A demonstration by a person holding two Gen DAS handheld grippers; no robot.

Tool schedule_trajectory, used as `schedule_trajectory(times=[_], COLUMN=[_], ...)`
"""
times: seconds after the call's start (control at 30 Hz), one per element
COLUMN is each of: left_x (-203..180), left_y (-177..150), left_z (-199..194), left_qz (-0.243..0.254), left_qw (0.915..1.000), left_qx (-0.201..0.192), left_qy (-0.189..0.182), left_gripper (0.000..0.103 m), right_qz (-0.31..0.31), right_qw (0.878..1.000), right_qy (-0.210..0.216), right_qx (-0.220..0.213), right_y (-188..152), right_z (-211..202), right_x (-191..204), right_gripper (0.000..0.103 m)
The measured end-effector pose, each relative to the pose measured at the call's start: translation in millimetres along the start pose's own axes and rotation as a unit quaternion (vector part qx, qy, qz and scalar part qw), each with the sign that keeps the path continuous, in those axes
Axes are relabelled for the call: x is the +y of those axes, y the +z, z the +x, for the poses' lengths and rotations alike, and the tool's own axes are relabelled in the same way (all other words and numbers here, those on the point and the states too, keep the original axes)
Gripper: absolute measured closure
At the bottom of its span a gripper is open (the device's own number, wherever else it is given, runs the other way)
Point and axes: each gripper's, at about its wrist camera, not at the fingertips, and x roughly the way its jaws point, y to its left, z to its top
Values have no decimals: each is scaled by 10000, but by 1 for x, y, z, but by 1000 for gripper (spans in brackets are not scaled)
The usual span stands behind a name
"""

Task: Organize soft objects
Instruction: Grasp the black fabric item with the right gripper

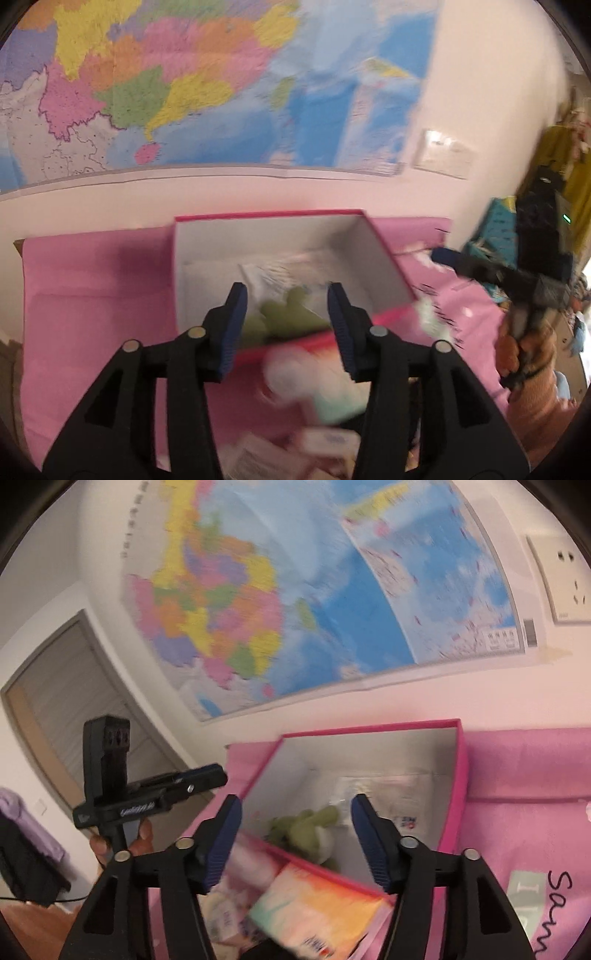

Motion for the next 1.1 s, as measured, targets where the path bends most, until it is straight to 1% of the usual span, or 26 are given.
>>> schedule_trajectory(times=[0.07,0.13,0.17,0.23,0.33,0.47,0.53,0.6,0.73,0.8,0.9,1.0,1.1], left_x=[-10,-17,-18,-21,-25,-33,-35,-37,-45,-50,-57,-64,-71], left_y=[-12,-20,-26,-42,-64,-93,-103,-111,-127,-132,-137,-140,-140], left_z=[-14,-18,-23,-28,-32,-35,-35,-32,-24,-19,-15,-10,-2], left_qz=[46,79,84,108,61,66,55,52,53,88,157,190,256], left_qw=[10000,9999,9999,9996,9994,9989,9985,9980,9966,9955,9945,9938,9929], left_qx=[-57,-35,-30,33,130,282,349,430,629,738,808,844,894], left_qy=[-22,-115,-110,-244,-311,-376,-421,-454,-533,-587,-642,-695,-741], left_gripper=[52,52,52,52,52,52,52,52,52,52,52,52,52], right_qz=[-2,16,6,-75,-196,-235,-201,-89,196,275,323,212,121], right_qw=[9998,9993,9992,9990,9989,9986,9981,9975,9958,9946,9933,9920,9923], right_qy=[148,345,353,392,420,372,296,241,-28,-133,-183,-367,-384], right_qx=[-94,-172,-213,-190,-33,288,499,656,899,987,1098,1186,1175], right_y=[-1,-5,-7,-14,-31,-61,-79,-95,-121,-131,-138,-141,-140], right_z=[-10,-22,-29,-37,-47,-56,-59,-59,-54,-49,-41,-31,-26], right_x=[8,15,18,25,34,36,34,28,12,8,5,6,8], right_gripper=[37,36,36,34,32,31,31,30,30,30,30,30,30])
